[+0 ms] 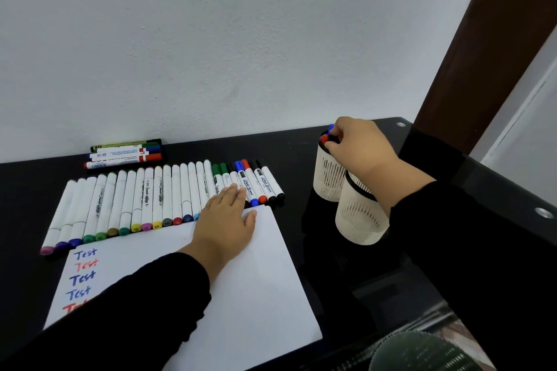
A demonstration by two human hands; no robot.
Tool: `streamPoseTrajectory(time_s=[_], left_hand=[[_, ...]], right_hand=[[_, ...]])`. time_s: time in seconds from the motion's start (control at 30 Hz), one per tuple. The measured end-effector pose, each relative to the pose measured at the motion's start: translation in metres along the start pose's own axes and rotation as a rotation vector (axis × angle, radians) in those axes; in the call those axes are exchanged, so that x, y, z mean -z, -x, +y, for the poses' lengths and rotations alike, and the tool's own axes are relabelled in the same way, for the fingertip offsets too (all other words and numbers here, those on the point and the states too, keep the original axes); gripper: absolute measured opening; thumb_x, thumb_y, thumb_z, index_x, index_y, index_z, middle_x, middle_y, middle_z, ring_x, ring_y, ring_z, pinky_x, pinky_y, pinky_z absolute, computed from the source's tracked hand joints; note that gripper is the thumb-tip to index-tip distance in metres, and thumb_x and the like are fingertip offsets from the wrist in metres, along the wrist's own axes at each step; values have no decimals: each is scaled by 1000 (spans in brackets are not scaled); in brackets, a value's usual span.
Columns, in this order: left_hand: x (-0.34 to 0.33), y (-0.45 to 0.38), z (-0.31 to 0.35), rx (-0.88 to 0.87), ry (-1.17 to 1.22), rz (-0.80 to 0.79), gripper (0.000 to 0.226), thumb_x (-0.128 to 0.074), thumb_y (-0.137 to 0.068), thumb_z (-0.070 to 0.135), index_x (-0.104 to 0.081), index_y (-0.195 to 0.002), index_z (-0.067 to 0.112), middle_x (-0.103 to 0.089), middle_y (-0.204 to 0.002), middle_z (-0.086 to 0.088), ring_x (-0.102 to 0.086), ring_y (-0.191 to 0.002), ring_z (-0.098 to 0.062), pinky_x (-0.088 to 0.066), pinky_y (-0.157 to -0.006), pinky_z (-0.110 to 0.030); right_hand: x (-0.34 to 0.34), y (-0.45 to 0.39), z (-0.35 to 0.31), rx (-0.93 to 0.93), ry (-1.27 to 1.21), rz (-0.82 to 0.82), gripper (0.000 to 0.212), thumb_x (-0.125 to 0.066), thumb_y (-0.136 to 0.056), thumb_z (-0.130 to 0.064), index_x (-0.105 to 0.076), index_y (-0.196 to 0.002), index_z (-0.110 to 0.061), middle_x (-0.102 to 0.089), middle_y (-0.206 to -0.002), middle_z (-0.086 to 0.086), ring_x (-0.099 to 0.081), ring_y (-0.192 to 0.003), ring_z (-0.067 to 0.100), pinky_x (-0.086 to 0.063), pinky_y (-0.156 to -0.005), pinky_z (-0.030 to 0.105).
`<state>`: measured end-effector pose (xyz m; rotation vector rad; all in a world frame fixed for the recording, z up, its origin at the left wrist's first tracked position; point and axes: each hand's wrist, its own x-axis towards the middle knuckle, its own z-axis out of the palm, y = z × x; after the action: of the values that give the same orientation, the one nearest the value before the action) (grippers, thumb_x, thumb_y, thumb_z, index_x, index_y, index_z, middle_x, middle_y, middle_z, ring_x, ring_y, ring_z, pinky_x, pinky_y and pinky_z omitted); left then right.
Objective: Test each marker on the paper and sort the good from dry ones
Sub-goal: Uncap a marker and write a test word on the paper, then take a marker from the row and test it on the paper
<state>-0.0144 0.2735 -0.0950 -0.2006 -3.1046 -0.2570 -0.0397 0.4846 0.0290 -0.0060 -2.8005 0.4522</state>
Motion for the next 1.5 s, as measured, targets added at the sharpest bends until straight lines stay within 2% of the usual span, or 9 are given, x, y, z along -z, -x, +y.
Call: streamPoseTrajectory(time_s=[0.13, 0.27, 0.43, 0.63, 0.77, 0.87, 1.13, 1.33, 1.5], left_hand=[[1, 0, -2, 24, 127, -4, 57, -24, -100, 43, -12, -150, 18, -8, -157, 2, -5, -144, -15, -7, -115, -30], [8, -3, -4, 56, 377, 33, 57, -33, -99, 40, -20, -149, 15, -20, -155, 0, -16, -143, -14, -14, -115, -30], [22, 1, -14, 78, 486, 54, 53, -35, -100, 37, -23, -148, 18, -24, -154, 1, -20, -141, -14, -17, -114, -30], [33, 13, -54, 122, 347, 86, 53, -28, -101, 37, -19, -149, 15, -19, -155, 0, -15, -143, -15, -12, -114, -29], [35, 24, -97, 186, 200, 141, 54, -29, -100, 37, -19, -149, 15, -19, -155, -1, -16, -142, -15, -12, -114, -28], [38, 30, -127, 204, 78, 118, 56, -25, -100, 40, -14, -149, 16, -15, -156, 0, -13, -143, -15, -12, -115, -31], [38, 43, -183, 211, -34, 107, 65, -17, -95, 54, -6, -150, 22, -2, -157, 3, -2, -144, -10, 2, -113, -27], [34, 47, -188, 249, 47, 165, 63, -21, -95, 55, -4, -149, 29, 0, -157, 10, -2, -143, -7, 5, -105, -21], [32, 45, -190, 228, 56, 193, 62, -23, -95, 54, -6, -149, 30, -1, -157, 10, -2, -142, -6, 4, -105, -19]], right_hand=[[-1, 0, 2, 9, -7, -6, 25, -54, -94, -26, -58, -113, -11, -60, -107, 8, -56, -95, 23, -45, -75, 30], [5, -1, -2, 42, 27, -2, 25, -52, -94, -27, -58, -111, -10, -53, -110, 9, -53, -97, 25, -40, -75, 29], [11, 1, -23, 128, 142, -7, 26, -44, -98, -30, -57, -100, -8, -49, -96, 6, -48, -88, 22, -39, -72, 30], [0, 5, -68, 242, 205, -76, 22, -38, -99, -34, -45, -88, -16, -51, -85, 2, -48, -78, 19, -36, -64, 28], [-22, 2, -99, 331, 153, -93, 25, -38, -99, -34, -50, -89, -14, -52, -83, 1, -50, -75, 19, -37, -62, 28], [-41, -2, -121, 404, 131, -111, 24, -39, -99, -34, -49, -88, -15, -51, -80, 0, -49, -73, 19, -35, -61, 28], [-112, -25, -186, 562, 77, -182, 22, -40, -98, -32, -53, -97, -14, -52, -84, 0, -47, -73, 16, -36, -63, 28], [-169, -52, -228, 655, 26, -237, 26, -46, -96, -29, -56, -112, -12, -57, -104, 7, -54, -89, 23, -43, -75, 32], [-208, -86, -253, 698, 35, -260, 32, -50, -94, -24, -56, -124, -13, -52, -114, 13, -52, -103, 31, -41, -82, 35]])
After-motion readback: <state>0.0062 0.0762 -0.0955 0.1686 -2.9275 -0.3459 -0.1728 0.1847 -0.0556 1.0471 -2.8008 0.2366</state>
